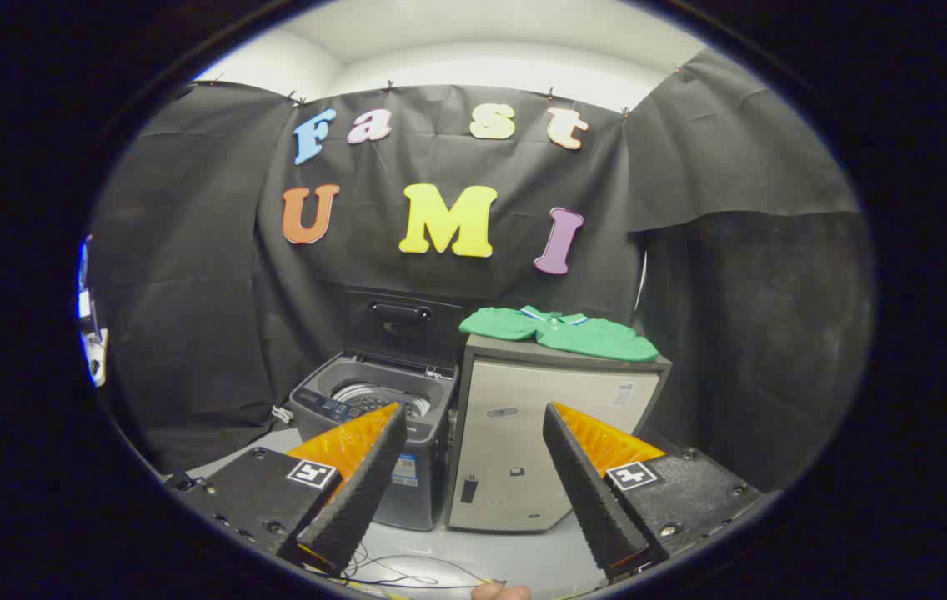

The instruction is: Put the clothes into the washing machine and then close the washing machine lid.

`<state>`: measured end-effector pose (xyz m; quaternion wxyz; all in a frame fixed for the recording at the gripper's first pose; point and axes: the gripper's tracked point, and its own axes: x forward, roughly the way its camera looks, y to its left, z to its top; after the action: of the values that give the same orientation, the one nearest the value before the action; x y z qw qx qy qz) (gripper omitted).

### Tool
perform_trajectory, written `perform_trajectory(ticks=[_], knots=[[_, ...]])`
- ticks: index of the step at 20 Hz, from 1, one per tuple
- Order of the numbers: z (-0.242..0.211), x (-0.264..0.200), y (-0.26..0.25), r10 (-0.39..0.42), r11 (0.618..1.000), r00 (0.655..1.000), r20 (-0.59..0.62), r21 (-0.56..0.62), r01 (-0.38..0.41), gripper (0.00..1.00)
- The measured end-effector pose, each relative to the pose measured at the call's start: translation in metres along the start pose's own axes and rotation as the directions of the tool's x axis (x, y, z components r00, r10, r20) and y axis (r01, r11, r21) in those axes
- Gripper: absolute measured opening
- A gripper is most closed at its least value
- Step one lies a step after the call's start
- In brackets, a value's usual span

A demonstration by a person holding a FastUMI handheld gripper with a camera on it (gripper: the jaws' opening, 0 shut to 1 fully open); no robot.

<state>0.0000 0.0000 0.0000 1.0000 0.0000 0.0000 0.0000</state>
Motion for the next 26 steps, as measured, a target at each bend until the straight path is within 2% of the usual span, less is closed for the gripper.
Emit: perform_trajectory(ticks=[19, 23, 26], knots=[[0.010, 0.020, 0.003, -0.028, 1.000, 1.000, -0.014, 0.008, 0.028, 1.00], [0.025, 0.032, 0.001, -0.055, 0.998, 0.998, -0.009, -0.014, 0.055, 1.00], [0.051, 0.049, -0.013, -0.108, 0.993, 0.994, 0.025, -0.042, 0.109, 1.00]])
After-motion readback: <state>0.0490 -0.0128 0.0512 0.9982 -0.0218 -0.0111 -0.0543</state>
